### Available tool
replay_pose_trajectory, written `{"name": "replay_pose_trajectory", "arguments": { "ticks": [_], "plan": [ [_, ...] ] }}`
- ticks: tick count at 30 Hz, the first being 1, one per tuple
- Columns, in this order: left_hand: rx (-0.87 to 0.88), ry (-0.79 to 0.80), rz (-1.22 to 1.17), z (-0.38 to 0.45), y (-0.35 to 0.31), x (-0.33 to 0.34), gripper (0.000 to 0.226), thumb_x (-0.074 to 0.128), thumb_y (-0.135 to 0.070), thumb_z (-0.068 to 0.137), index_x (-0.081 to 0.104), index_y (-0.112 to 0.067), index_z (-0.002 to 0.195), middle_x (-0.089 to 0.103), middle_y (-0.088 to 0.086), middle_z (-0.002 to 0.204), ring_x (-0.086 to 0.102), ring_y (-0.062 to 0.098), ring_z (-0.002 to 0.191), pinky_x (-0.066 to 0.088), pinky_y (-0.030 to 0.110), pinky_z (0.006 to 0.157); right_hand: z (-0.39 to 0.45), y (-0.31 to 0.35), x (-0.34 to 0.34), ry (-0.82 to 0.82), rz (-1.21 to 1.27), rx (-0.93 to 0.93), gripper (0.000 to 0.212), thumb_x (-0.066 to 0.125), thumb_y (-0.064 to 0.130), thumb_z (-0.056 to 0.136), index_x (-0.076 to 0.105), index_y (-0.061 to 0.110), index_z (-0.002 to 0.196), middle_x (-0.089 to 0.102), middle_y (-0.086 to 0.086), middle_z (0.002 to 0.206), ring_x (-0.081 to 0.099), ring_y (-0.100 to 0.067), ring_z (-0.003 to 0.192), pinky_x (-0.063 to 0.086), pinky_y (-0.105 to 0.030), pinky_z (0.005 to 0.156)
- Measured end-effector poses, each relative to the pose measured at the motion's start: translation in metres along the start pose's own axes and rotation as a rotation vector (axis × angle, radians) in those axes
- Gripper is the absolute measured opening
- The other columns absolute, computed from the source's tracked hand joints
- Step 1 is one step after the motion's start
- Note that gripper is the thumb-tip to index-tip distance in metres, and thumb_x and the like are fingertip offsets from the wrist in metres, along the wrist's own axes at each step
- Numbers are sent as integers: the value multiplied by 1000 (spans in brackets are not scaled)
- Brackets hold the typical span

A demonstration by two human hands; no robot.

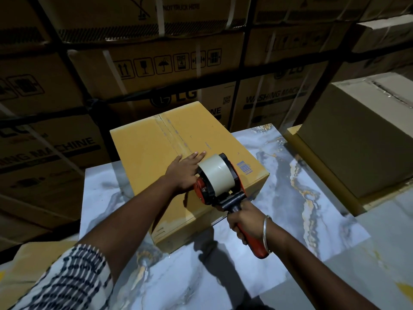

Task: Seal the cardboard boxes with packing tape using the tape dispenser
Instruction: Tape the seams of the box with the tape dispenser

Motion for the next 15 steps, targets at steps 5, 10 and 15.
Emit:
{"name": "replay_pose_trajectory", "arguments": {
  "ticks": [5,10,15],
  "plan": [
    [-12,20,-6,6,3,-3,65,22,-67,100,9,-39,158,-13,-17,164,-5,7,153,2,54,122,-8,-4,-2,-13,-10,8,23,55,8,61,45,8,82,38,-7,53,33,-20,40,28,-23,46],
    [38,-15,-15,10,11,-3,71,5,-83,84,-2,-60,150,-13,-17,164,-4,11,153,2,61,119,-30,-39,-7,-30,3,15,16,54,6,58,40,12,63,31,-9,58,30,-21,44,25,-27,47],
    [4,-54,-42,13,10,-2,58,20,-72,97,6,-58,151,-6,-14,166,-3,14,154,3,62,118,-22,-50,-8,-49,-10,-15,18,55,6,59,39,15,59,33,-10,57,30,-22,46,27,-27,46]
  ]
}}
Point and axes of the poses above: each hand's wrist, its own z-axis towards the middle knuckle, its own x-axis out of the palm, y = z × x, the point moved 1 cm from there along z, towards the middle knuckle
